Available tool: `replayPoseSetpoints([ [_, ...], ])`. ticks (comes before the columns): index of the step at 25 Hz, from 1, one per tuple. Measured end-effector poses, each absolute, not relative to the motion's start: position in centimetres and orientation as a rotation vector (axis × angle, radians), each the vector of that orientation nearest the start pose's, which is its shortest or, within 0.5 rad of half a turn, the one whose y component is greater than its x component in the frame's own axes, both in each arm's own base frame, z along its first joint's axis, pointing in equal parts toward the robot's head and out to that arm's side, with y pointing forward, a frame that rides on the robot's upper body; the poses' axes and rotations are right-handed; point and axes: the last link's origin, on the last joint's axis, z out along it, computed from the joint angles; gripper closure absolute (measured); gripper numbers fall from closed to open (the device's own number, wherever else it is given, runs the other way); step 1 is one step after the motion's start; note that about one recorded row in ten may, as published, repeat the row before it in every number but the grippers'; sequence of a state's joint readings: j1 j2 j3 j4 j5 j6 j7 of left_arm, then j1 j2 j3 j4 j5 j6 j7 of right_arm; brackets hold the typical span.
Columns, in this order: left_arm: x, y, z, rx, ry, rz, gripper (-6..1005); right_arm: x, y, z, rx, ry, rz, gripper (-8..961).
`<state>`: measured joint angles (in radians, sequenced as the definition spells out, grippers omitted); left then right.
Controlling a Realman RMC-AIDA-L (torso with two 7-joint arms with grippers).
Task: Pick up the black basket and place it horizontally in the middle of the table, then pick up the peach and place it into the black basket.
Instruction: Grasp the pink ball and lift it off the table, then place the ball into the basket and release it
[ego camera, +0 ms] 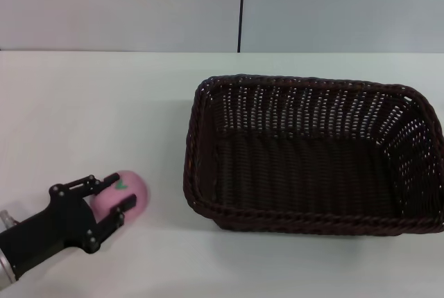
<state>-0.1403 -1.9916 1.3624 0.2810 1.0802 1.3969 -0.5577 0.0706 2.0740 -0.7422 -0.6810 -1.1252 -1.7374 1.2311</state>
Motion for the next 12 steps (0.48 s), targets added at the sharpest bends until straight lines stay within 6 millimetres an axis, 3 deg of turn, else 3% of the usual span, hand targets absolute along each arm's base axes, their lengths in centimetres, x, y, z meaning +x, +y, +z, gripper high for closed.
replayPoseSetpoints([
  [6,-35.9,20.7,-3.6,-2.373,-0.4,-0.655,602,32.0,22.8,9.6,-1.888,0.547,1.342,503],
  [12,-34.8,22.1,0.6,-2.187,-0.362,-0.847,670,31.9,22.9,9.6,-1.884,0.534,1.355,502],
])
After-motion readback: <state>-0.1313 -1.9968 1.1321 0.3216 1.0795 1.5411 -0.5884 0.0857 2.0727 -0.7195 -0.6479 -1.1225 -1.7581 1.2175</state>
